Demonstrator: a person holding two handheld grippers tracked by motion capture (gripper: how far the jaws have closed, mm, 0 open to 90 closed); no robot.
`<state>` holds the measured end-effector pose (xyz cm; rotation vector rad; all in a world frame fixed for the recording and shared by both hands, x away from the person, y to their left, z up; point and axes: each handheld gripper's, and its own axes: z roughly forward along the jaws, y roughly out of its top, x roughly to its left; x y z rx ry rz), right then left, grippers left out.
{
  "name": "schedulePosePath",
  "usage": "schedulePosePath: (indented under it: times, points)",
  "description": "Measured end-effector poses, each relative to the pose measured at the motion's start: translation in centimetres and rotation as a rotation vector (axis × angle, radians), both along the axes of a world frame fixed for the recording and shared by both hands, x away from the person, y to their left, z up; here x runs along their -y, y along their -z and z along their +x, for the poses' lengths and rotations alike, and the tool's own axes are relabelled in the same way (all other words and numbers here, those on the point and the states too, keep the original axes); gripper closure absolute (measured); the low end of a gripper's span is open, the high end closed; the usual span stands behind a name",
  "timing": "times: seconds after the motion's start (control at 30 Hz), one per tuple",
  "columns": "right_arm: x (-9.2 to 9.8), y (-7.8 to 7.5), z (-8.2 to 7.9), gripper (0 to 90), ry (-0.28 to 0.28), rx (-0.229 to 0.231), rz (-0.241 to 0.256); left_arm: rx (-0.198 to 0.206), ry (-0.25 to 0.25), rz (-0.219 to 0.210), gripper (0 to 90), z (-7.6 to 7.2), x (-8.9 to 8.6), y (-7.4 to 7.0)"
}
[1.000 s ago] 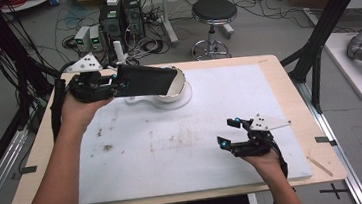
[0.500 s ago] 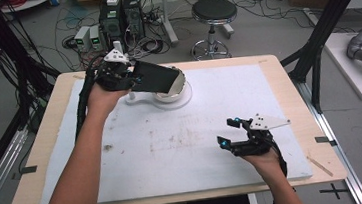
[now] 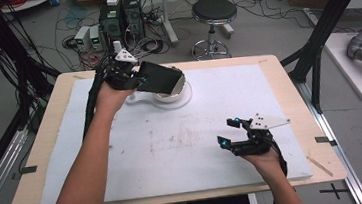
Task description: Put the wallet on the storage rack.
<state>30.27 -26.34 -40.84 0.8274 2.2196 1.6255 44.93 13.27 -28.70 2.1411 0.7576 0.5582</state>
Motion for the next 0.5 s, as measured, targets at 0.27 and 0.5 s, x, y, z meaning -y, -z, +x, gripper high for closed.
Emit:
schedulePosePath:
  times: [0.27,0.5]
  points:
    - [-0.1,0.0,0.0,23.0,-0.001,-0.004,0.000,0.001,-0.015,0.028,76.2,0.2,0.6,0.0]
    - [-0.3,0.0,0.0,23.0,-0.005,-0.008,0.000,0.014,-0.024,0.098,76.3,0.1,1.5,-0.8]
